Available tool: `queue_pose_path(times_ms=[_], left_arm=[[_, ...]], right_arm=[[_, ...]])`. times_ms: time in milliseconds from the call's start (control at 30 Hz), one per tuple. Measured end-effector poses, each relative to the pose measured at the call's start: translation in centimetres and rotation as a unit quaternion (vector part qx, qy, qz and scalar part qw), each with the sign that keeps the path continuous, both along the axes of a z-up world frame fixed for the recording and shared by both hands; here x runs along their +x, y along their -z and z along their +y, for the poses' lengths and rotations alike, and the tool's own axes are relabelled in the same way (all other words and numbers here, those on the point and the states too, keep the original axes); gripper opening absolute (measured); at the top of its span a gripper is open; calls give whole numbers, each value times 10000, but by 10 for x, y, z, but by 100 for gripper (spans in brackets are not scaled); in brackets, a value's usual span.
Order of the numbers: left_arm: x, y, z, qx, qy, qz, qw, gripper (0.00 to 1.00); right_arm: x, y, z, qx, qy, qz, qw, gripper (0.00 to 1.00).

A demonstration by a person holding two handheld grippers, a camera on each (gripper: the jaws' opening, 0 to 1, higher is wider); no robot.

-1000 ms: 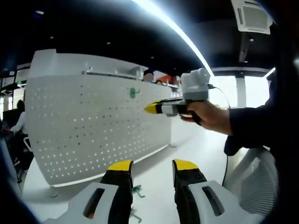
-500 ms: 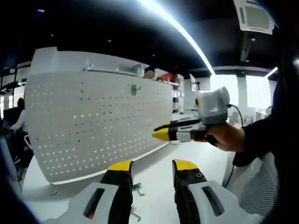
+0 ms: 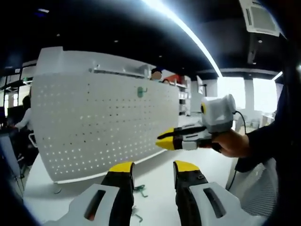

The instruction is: Insert the hook assembly into the mounting plate slot until the hook locks in place.

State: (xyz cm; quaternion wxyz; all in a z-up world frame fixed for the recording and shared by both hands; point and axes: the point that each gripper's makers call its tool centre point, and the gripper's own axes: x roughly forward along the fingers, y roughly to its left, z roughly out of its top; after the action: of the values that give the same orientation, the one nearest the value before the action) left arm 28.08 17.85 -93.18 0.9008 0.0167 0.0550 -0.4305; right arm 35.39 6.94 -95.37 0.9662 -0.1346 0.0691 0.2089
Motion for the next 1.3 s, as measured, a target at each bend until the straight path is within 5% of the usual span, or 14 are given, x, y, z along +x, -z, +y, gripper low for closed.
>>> queue_pose_path(times_ms=[433, 933, 1300], left_arm=[[-8, 0, 26, 1, -621, -46, 9981, 34], [-19, 13, 23, 242, -1041, 168, 9941, 33], [-17, -4, 32, 1, -1192, -186, 9927, 34]], right_arm=[[-10, 22, 31, -143, -696, 259, 9971, 13], [-29, 51, 58, -39, -1398, 729, 9875, 13], [-32, 38, 81, -217, -1883, 561, 9803, 16]])
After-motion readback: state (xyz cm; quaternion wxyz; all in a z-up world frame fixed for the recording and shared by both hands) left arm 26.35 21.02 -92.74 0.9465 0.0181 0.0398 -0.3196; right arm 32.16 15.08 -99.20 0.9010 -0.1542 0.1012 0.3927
